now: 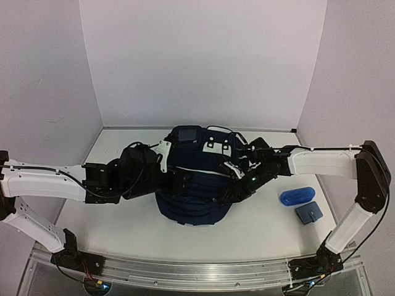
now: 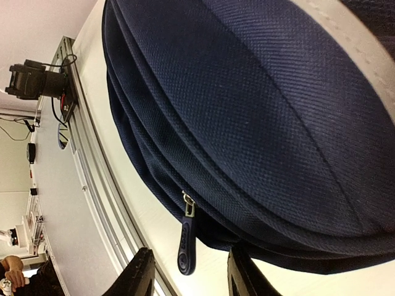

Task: Pack the student bag
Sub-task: Zip the student bag at the center of the board.

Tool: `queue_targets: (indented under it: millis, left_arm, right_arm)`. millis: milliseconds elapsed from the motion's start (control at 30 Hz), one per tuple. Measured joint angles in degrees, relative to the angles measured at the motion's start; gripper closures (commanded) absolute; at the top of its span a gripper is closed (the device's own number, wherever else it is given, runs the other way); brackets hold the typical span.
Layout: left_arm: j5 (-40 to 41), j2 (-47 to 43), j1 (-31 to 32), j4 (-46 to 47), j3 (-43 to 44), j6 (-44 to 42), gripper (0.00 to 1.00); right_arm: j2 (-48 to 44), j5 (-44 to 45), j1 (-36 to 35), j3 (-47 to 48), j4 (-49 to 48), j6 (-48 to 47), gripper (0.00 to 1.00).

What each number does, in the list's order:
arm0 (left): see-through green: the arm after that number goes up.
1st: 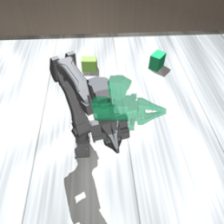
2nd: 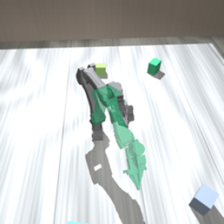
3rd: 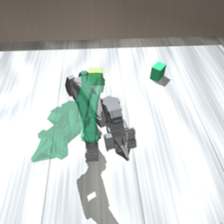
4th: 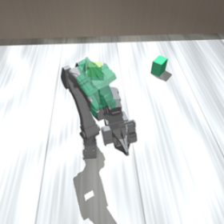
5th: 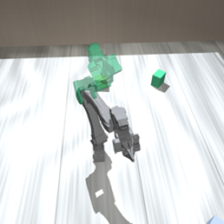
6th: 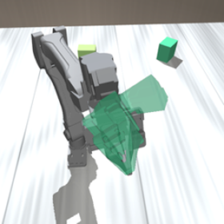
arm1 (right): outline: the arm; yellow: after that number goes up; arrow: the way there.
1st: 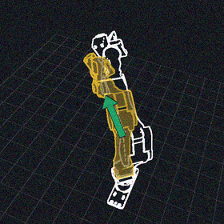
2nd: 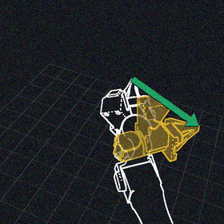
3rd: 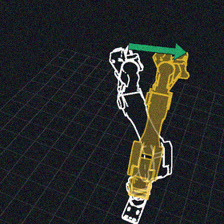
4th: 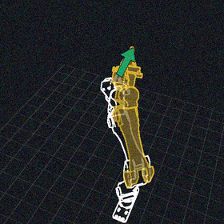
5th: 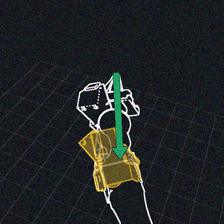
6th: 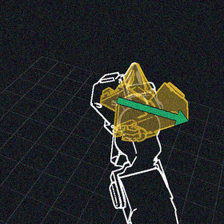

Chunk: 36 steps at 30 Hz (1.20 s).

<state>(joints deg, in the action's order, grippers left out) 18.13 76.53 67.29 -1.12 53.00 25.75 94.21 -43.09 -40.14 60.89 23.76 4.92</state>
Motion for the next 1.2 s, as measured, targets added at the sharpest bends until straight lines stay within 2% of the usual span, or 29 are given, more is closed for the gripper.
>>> queue_targets:
  millis: [433, 767, 833, 1033, 1200]
  left_arm:
    - [1.66, 1.66, -1.28, -5.54, 0.15, 1.35, 0.30]
    - [1.62, 2.32, -3.06, -8.97, 1.02, 1.22, 0.29]
    - [1.62, 2.32, -3.39, -8.98, 1.02, 1.26, 0.29]
    - [1.47, 2.29, -3.99, -9.15, 1.02, 0.38, 0.27]
    - [-1.93, 1.54, -4.13, -10.02, 1.02, -5.79, 0.29]
  right_arm:
    - [3.72, 0.15, -1.46, 2.67, 1.59, -0.81, 0.73]
    - [4.31, 2.34, -2.51, 3.04, 2.12, -2.23, 0.73]
    - [4.31, 3.65, -3.11, 3.17, 2.26, -2.62, 0.77]
    - [4.33, 8.42, -4.11, 3.74, 2.79, -3.74, 1.00]
    - [4.23, 10.30, -4.40, 4.38, 3.70, -5.42, 1.00]
